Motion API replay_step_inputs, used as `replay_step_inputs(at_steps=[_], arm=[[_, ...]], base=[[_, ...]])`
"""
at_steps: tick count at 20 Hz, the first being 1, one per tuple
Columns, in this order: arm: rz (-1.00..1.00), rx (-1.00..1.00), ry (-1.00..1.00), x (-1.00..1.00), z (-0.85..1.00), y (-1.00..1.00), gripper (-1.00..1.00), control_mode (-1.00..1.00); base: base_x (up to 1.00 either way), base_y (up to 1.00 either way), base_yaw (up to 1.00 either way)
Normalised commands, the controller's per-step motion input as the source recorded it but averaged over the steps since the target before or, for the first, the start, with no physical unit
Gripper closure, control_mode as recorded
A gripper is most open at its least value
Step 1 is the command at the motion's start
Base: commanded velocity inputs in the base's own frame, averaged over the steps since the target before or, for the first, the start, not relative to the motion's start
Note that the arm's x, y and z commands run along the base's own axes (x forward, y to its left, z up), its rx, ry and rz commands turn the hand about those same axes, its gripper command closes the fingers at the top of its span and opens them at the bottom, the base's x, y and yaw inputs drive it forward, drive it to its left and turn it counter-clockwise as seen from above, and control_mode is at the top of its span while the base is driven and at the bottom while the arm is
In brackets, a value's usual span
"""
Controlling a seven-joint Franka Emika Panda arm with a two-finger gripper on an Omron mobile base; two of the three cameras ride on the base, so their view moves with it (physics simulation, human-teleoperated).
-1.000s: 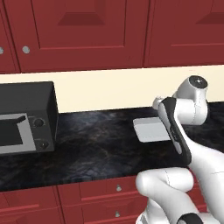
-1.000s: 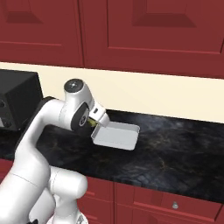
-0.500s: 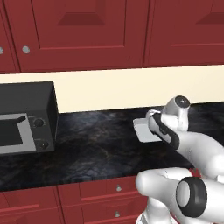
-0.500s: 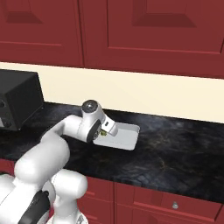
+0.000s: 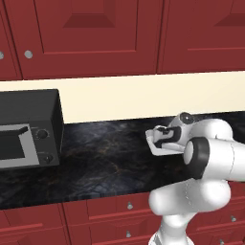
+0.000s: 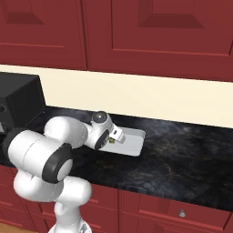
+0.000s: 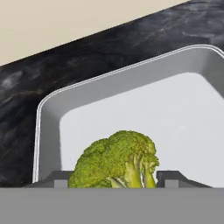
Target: Take the carrot and broccoli out of the freezer and place them in the tupperware container on the counter. Then put the tupperware containing the vegetables back in the freezer.
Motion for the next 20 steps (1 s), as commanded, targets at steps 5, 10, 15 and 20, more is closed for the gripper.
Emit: replay_step_inputs(at_steps=[5,10,15,20], arm=[[0.04,0.04,0.17,0.64,-0.41,-0.11,1.0,-1.0],[0.04,0.06,0.07,0.32,-0.21,-0.21,-1.0,-1.0],[0.04,0.09,-0.09,0.0,0.01,-0.22,-1.0,-1.0],[0.0,0.04,-0.2,-0.16,0.34,0.0,-1.0,-1.0]], base=[[0.0,0.0,0.0],[0.0,0.0,0.0],[0.0,0.0,0.0],[0.0,0.0,0.0]])
